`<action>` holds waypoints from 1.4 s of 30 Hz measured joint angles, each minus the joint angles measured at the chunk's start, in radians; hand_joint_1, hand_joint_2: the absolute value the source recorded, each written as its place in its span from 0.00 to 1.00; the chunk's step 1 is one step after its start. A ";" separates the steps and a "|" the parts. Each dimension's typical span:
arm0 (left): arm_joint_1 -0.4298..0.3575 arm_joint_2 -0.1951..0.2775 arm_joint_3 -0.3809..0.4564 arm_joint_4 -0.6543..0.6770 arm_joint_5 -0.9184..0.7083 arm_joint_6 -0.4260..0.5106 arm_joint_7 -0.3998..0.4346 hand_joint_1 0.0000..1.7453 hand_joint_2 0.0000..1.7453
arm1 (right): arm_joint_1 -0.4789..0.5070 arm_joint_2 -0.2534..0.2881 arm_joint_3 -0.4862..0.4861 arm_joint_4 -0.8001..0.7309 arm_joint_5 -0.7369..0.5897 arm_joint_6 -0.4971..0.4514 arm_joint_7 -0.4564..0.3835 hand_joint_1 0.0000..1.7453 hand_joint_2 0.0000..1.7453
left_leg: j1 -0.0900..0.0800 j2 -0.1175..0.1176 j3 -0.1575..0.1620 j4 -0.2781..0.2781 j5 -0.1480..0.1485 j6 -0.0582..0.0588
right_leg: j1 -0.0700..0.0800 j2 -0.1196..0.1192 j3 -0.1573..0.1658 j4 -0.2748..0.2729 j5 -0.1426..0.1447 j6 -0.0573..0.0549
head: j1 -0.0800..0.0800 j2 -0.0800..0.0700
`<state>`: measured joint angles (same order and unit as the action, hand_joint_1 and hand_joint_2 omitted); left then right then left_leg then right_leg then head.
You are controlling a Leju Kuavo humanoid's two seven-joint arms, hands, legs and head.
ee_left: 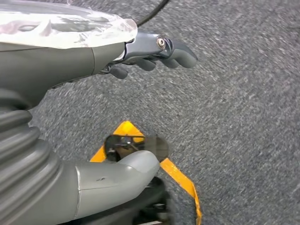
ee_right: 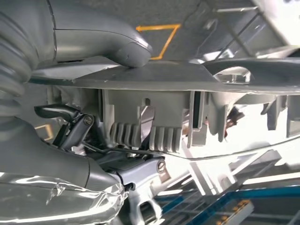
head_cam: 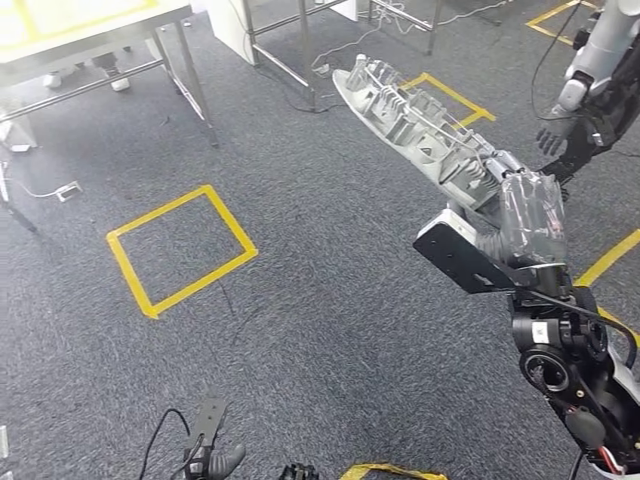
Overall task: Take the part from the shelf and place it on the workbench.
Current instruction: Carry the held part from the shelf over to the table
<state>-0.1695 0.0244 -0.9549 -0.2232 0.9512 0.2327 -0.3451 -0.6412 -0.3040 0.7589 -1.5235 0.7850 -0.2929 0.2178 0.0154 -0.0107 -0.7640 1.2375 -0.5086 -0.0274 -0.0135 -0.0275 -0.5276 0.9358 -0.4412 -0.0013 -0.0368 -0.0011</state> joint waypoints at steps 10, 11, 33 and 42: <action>-0.005 0.004 0.000 0.000 -0.006 0.000 0.003 0.00 1.00 | 0.001 0.000 0.004 0.001 0.004 -0.002 0.000 1.00 1.00 | -0.011 0.036 0.152 -0.290 0.123 0.040 | 0.010 -0.083 0.016 0.009 -0.030 0.035 | 0.002 0.000; -0.005 0.004 0.000 0.000 -0.006 0.000 0.003 0.00 1.00 | 0.000 0.000 0.004 0.001 0.005 -0.002 0.000 1.00 1.00 | -0.008 0.026 0.154 -0.292 0.123 0.046 | 0.008 -0.064 0.009 0.027 -0.045 0.039 | 0.003 0.000; -0.004 0.004 0.000 0.000 -0.006 -0.001 0.006 0.00 1.00 | 0.018 0.000 -0.003 0.001 0.020 0.003 0.002 1.00 1.00 | 0.001 0.006 0.005 -0.008 0.019 0.003 | -0.003 -0.023 0.002 -0.002 0.002 0.000 | -0.009 0.000; -0.004 0.005 0.000 0.000 -0.006 -0.001 0.007 0.00 1.00 | 0.013 0.002 -0.005 0.001 0.021 0.004 -0.001 1.00 1.00 | -0.006 0.024 0.149 -0.288 0.122 0.046 | 0.001 -0.071 0.012 0.019 -0.036 0.044 | -0.006 0.000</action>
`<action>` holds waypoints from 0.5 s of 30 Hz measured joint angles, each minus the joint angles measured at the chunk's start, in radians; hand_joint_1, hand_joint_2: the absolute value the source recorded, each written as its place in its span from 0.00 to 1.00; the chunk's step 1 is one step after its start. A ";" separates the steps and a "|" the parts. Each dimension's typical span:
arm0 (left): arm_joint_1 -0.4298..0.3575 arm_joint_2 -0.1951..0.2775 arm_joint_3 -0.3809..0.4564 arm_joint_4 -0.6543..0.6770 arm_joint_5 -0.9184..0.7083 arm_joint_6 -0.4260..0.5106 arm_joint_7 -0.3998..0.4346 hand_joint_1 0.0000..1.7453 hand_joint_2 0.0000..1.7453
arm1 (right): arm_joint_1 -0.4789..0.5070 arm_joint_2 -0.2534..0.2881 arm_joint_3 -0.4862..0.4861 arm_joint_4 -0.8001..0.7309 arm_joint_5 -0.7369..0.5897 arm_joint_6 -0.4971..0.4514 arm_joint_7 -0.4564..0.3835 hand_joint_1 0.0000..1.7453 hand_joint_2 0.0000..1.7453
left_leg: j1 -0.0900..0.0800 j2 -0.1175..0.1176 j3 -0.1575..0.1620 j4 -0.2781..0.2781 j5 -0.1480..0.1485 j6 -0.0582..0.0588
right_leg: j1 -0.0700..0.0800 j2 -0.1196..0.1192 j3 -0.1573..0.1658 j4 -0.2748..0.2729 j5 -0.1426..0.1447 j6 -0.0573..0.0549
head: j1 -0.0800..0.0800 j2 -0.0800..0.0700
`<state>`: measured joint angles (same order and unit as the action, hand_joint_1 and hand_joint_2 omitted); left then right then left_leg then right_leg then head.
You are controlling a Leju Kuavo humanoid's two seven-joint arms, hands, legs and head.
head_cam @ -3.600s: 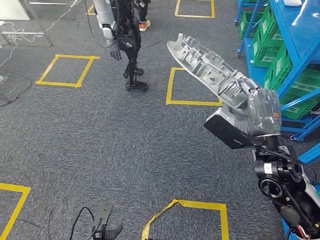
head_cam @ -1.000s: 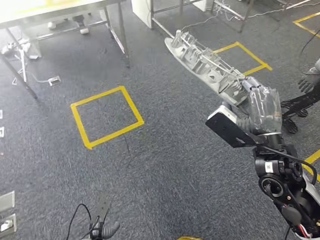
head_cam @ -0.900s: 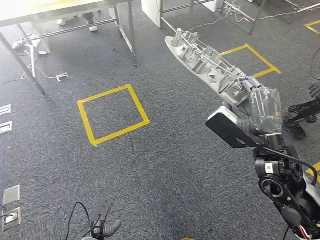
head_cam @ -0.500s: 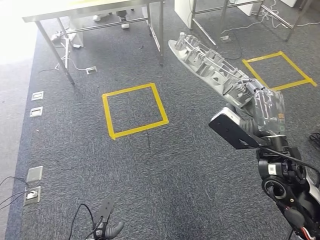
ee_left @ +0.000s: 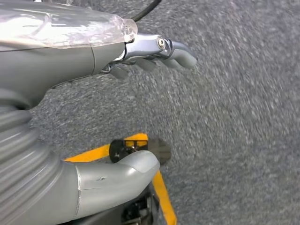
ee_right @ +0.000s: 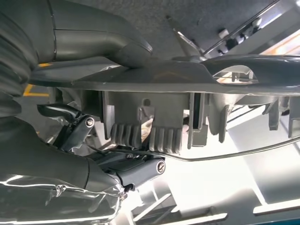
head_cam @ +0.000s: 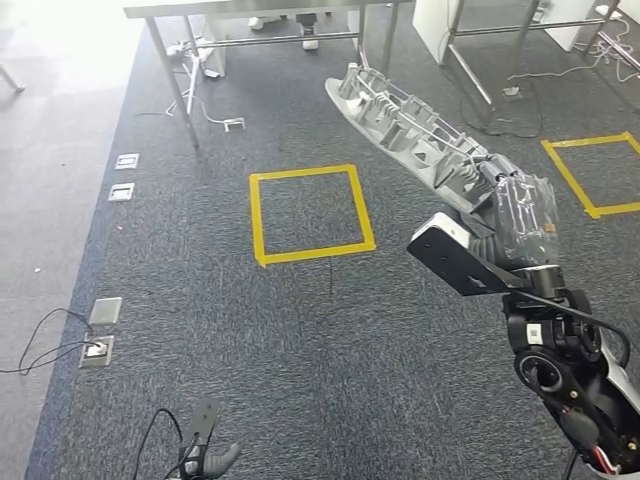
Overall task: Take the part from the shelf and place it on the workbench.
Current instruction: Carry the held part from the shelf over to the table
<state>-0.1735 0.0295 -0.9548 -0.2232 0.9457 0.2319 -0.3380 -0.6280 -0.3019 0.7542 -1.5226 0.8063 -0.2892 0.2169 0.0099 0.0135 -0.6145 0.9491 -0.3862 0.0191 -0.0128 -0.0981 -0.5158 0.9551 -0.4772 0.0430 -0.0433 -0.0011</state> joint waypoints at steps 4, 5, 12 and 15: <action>-0.003 -0.001 0.000 0.000 0.000 0.000 0.000 0.00 1.00 | 0.003 0.000 -0.002 0.001 0.003 0.003 -0.005 1.00 1.00 | 0.000 -0.043 0.004 -0.002 0.001 0.017 | -0.004 0.086 -0.112 0.243 -0.119 0.005 | 0.011 0.000; -0.003 -0.002 0.000 0.000 0.000 0.000 0.000 0.00 1.00 | 0.005 0.000 -0.002 0.001 0.004 0.004 -0.006 1.00 1.00 | -0.002 -0.057 0.004 -0.002 0.001 0.019 | -0.003 0.092 -0.140 0.298 -0.133 0.003 | 0.013 0.000; -0.001 -0.006 0.000 0.000 0.000 0.000 0.000 0.00 1.00 | 0.009 0.000 -0.006 0.001 0.008 0.009 -0.008 1.00 1.00 | 0.000 -0.153 -0.003 0.004 0.006 0.009 | 0.002 0.183 -0.031 0.014 0.030 -0.031 | 0.016 0.000; 0.005 -0.005 0.000 0.000 0.000 0.000 0.000 0.00 1.00 | 0.007 0.001 -0.006 0.000 0.009 0.009 -0.009 1.00 1.00 | 0.001 -0.172 -0.012 0.001 0.014 -0.012 | 0.001 0.149 -0.015 -0.007 0.033 -0.035 | 0.016 0.000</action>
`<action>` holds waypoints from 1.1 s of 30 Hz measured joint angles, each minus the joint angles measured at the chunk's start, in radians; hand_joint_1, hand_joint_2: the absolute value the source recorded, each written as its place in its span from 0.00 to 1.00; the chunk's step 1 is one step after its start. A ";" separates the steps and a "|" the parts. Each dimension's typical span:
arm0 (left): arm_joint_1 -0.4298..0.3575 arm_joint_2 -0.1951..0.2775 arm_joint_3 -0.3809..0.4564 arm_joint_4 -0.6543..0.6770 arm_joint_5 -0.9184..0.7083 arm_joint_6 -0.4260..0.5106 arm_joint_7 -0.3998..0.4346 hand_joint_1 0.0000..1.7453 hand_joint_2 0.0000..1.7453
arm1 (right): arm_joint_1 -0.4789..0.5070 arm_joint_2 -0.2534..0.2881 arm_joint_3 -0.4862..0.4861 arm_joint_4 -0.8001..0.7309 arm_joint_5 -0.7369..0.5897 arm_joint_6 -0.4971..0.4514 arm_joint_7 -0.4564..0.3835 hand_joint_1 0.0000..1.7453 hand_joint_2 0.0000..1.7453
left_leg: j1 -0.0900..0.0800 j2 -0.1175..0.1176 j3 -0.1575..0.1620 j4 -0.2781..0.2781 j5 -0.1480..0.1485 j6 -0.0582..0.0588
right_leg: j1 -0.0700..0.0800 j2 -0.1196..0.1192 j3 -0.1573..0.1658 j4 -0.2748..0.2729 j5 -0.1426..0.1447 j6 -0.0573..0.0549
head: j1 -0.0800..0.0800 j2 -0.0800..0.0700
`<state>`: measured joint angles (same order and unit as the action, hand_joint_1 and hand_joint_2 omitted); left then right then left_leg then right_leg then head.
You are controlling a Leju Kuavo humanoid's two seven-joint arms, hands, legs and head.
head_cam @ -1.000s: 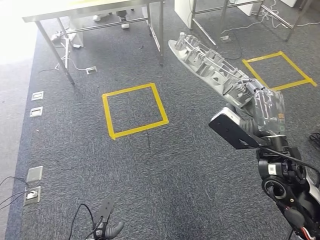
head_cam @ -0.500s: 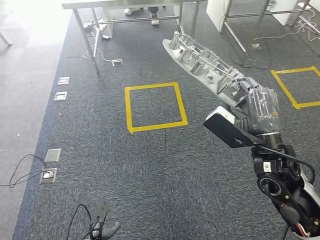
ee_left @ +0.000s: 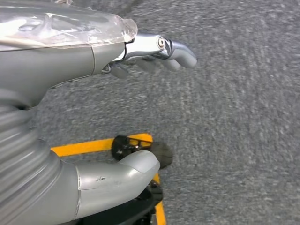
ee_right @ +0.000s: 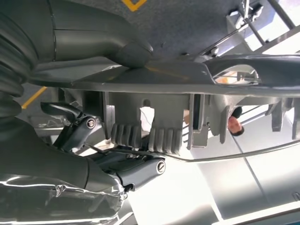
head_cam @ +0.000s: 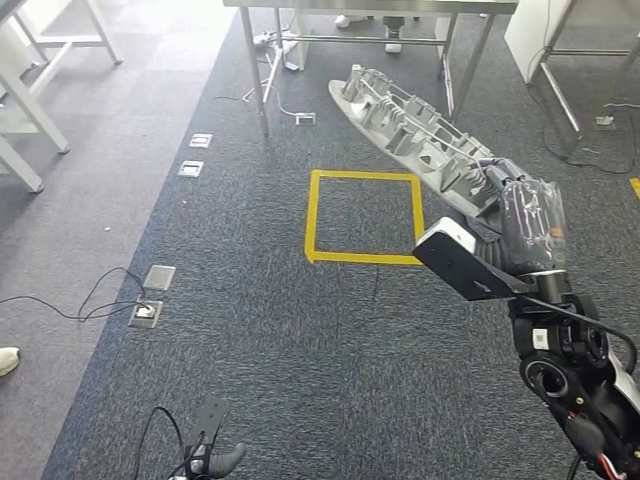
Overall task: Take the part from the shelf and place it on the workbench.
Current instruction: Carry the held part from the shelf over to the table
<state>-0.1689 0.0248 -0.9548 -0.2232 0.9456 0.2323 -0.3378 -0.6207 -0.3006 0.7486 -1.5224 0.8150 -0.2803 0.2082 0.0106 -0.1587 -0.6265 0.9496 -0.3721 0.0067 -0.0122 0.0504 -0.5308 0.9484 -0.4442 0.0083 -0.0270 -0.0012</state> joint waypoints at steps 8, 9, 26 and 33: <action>-0.004 0.002 0.000 0.000 -0.002 0.000 0.000 0.00 1.00 | 0.007 0.002 -0.002 0.001 0.006 0.001 0.000 1.00 1.00 | 0.009 0.155 -0.119 0.255 -0.104 -0.034 | -0.006 -0.099 0.009 -0.016 0.005 -0.008 | -0.017 0.000; -0.004 0.003 0.000 0.000 -0.002 0.000 0.000 0.00 1.00 | 0.007 0.002 -0.002 0.001 0.008 0.001 -0.001 1.00 1.00 | 0.011 0.163 -0.078 0.183 -0.070 -0.035 | -0.007 -0.107 0.010 -0.014 0.003 -0.005 | -0.019 0.000; -0.009 0.000 0.000 0.000 -0.007 -0.009 0.000 0.00 1.00 | 0.010 0.005 -0.013 0.008 0.022 0.006 -0.003 1.00 1.00 | -0.012 0.119 0.033 0.013 -0.041 0.028 | 0.011 -0.048 -0.065 0.122 -0.021 0.003 | 0.000 0.000; -0.007 -0.001 0.000 0.000 -0.007 -0.018 0.007 0.00 1.00 | 0.012 0.008 -0.021 0.010 0.024 0.010 -0.015 1.00 1.00 | -0.014 0.115 0.018 0.016 -0.036 0.027 | 0.018 -0.039 -0.024 0.016 0.001 0.006 | 0.003 0.000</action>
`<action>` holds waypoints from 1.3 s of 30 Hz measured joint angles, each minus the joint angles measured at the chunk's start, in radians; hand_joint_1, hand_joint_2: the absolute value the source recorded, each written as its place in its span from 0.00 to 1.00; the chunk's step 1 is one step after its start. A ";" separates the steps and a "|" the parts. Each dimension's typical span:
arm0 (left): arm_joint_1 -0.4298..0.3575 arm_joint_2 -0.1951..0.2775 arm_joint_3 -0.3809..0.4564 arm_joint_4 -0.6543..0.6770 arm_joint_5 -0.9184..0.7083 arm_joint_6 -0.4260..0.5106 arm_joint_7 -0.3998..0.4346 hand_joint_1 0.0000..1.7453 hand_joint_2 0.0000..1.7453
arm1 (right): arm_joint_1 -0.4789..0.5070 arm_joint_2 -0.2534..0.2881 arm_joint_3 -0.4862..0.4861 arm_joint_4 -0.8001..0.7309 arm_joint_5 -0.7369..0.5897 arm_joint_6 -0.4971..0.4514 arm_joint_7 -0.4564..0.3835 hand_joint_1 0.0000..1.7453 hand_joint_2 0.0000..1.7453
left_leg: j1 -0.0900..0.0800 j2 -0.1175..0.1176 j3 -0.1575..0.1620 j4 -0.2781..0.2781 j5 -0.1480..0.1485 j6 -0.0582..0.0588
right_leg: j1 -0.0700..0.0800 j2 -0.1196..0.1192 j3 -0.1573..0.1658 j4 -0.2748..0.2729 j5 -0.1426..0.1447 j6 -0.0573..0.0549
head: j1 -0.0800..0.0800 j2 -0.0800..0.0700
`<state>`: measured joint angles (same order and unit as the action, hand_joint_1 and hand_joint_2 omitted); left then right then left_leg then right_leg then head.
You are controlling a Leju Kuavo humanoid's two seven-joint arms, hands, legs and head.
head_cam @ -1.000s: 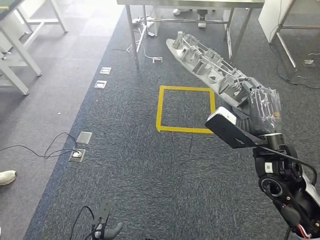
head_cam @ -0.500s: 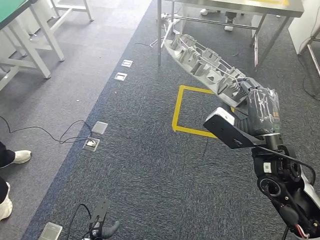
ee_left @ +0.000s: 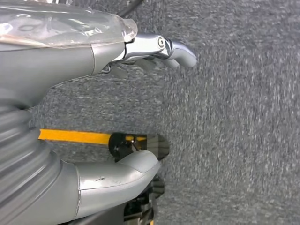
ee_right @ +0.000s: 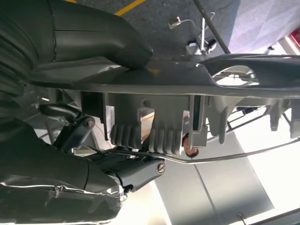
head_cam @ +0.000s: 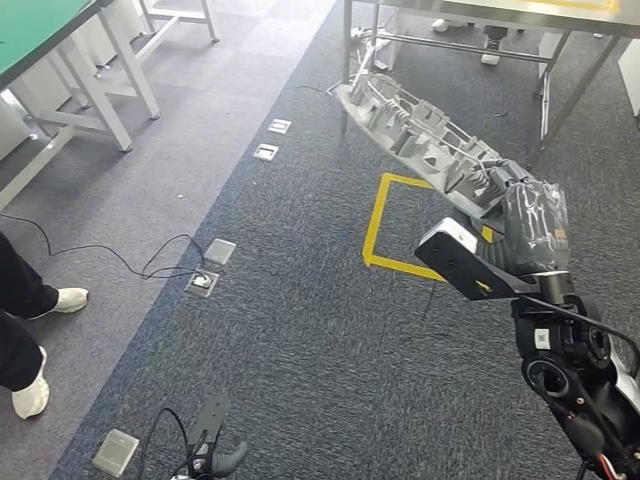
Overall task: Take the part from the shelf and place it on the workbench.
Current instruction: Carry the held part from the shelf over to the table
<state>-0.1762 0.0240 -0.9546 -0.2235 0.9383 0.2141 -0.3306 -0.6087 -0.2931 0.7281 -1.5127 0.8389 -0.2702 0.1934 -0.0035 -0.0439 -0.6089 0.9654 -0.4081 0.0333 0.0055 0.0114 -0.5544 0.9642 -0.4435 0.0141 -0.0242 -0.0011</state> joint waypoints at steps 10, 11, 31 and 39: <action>0.000 0.002 0.000 0.000 0.001 -0.001 0.012 0.00 1.00 | 0.001 0.000 -0.006 0.000 0.001 0.002 -0.002 1.00 1.00 | 0.000 0.001 0.008 -0.014 0.007 -0.011 | 0.000 0.001 0.000 0.000 0.001 -0.006 | 0.000 0.000; 0.000 0.002 0.000 0.000 0.001 -0.002 0.014 0.00 1.00 | 0.001 0.000 -0.006 0.000 0.002 0.003 -0.002 1.00 1.00 | 0.000 0.001 0.008 -0.014 0.007 -0.011 | 0.000 0.001 0.000 0.000 0.001 -0.007 | 0.000 0.000; 0.002 0.000 0.000 0.000 -0.010 -0.013 0.022 0.00 1.00 | 0.016 0.000 -0.021 -0.010 0.002 -0.013 0.007 1.00 1.00 | 0.009 0.007 0.033 -0.035 0.000 0.014 | -0.006 -0.002 -0.042 0.100 -0.062 0.018 | 0.003 0.000; 0.001 0.000 0.000 0.000 -0.017 -0.015 0.021 0.00 1.00 | 0.035 0.000 -0.030 -0.014 0.002 -0.018 0.015 1.00 1.00 | 0.017 0.002 0.071 -0.023 -0.037 -0.007 | -0.024 -0.001 -0.045 0.062 0.019 0.035 | 0.006 0.000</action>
<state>-0.1756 0.0237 -0.9545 -0.2235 0.9216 0.1991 -0.3094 -0.5741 -0.2934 0.6981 -1.5265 0.8407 -0.2879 0.2086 0.0131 -0.0421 -0.5380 0.9422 -0.4453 0.0262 -0.0181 0.0102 -0.5995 1.0260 -0.4241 0.0491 -0.0182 -0.0012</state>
